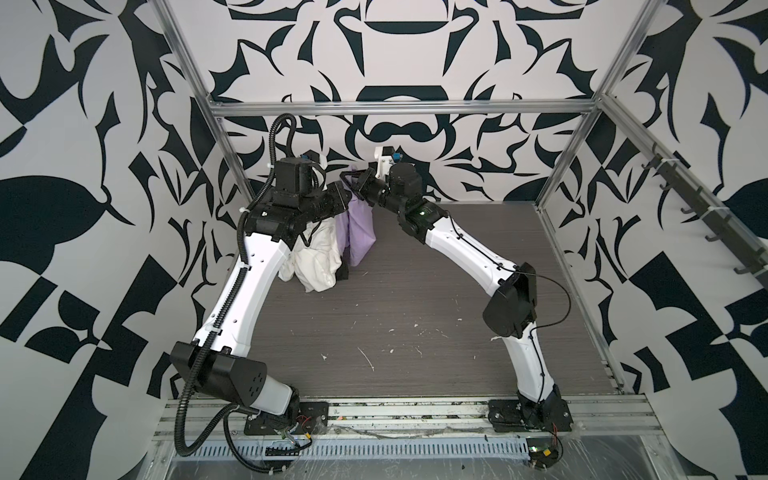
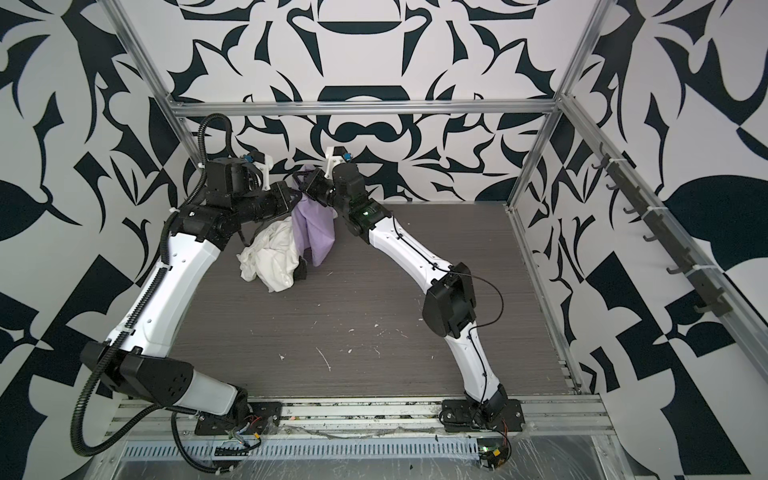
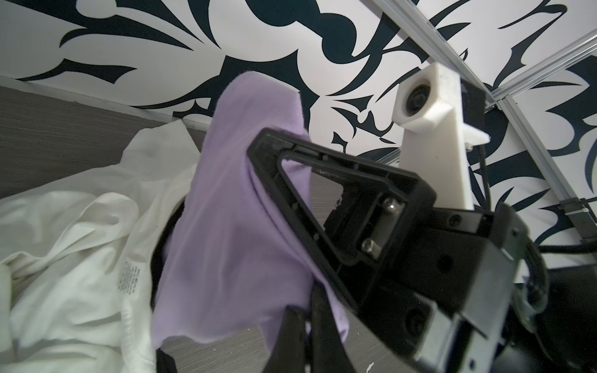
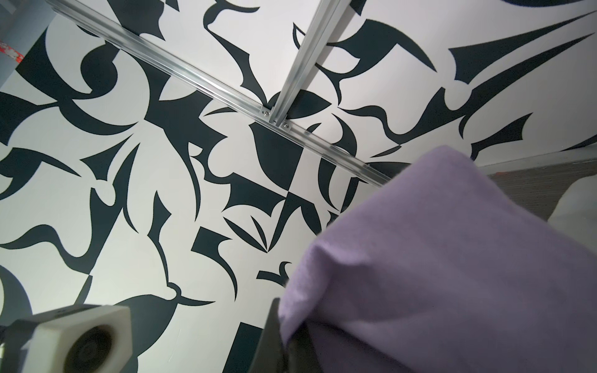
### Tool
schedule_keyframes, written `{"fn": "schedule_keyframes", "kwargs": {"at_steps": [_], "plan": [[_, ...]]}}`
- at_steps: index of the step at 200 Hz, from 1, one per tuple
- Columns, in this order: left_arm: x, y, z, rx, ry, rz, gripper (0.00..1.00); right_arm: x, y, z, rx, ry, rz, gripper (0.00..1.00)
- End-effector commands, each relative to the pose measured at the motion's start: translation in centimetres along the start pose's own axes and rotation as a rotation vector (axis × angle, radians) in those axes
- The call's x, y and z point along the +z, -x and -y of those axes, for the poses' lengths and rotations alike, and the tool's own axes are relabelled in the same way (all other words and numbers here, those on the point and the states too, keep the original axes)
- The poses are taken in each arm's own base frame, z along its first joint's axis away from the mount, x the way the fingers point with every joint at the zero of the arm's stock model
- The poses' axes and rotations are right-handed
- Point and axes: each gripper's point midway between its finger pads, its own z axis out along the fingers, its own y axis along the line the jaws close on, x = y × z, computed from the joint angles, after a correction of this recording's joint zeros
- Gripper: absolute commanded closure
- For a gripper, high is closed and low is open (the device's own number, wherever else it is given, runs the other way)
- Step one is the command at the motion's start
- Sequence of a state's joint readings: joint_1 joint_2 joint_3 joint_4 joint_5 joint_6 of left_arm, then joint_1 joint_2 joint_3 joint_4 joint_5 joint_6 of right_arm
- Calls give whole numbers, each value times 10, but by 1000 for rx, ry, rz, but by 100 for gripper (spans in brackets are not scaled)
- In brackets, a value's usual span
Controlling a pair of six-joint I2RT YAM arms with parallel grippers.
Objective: Pick out a specific cloth from the pile
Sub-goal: 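Raise both grippers higher holding the lavender cloth above the table, then lift the lavender cloth clear of the white shirt with both grippers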
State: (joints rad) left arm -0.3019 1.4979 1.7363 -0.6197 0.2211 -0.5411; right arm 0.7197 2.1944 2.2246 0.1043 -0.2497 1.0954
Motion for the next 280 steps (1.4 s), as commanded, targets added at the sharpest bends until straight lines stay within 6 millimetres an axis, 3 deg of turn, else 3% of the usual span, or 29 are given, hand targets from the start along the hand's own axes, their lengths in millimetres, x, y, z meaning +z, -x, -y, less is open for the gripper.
{"fn": "schedule_keyframes", "kwargs": {"at_steps": [1,127,212,280], "plan": [[-10,13,33,54,-93,37,100,-27,30,-74,-63,143,74,100],[-21,39,53,96,-117,100,100,-40,44,-104,-111,166,102,100],[-22,42,71,114,-153,109,100,-51,51,-117,-135,176,118,100],[-30,44,98,153,-202,130,100,-63,58,-121,-153,171,139,100]]}}
